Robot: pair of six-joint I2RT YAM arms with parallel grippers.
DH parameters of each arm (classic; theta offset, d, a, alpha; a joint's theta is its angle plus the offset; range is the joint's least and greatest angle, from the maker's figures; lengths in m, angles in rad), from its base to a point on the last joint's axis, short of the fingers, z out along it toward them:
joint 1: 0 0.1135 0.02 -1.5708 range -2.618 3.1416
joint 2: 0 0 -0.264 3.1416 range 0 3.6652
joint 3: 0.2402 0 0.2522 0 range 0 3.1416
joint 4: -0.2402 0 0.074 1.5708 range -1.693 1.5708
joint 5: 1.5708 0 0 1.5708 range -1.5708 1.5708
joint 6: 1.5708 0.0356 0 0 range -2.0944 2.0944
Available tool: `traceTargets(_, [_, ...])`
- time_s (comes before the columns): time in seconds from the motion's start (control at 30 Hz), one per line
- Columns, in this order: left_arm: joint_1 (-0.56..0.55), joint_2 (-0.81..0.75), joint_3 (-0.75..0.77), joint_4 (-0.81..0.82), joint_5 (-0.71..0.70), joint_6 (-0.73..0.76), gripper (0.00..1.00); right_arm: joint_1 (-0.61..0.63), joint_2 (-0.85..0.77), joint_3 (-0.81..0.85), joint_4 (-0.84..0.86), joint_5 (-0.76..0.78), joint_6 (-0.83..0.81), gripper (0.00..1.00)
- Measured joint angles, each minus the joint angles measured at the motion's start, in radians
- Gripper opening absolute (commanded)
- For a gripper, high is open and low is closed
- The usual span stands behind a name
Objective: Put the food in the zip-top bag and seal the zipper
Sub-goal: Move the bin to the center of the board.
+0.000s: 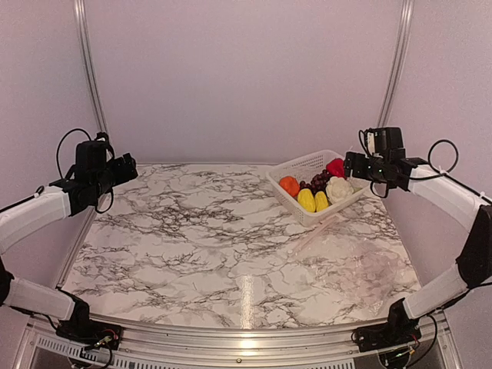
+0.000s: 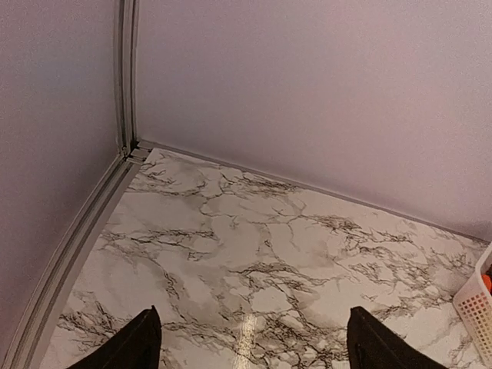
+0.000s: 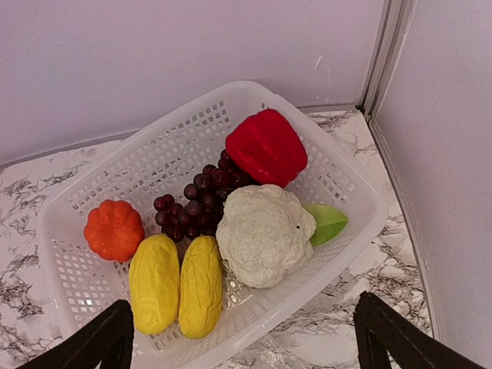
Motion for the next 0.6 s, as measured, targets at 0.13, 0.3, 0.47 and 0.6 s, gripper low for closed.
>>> traceTargets(0.13, [-0.056, 0.010, 0.013, -0.011, 0.037, -0.009, 0.78, -0.002, 0.001, -0.026, 0.026, -0.059, 0.010, 0.92])
traceTargets(0.3, [-0.188, 0.097, 0.122, -0.075, 0.090, 0.020, 0.81, 0.020, 0.090, 0.022, 0.019, -0.233, -0.042, 0.72])
traceTargets(0.47, [-0.329, 0.166, 0.209, -0.146, 0.141, 0.060, 0.85, 0.115, 0.317, 0.219, -0.045, -0.300, -0.129, 0.66])
traceTargets(0.6, [-0.388, 0.177, 0.222, -0.209, 0.185, 0.074, 0.86, 0.203, 0.469, 0.371, -0.109, -0.324, -0.187, 0.63])
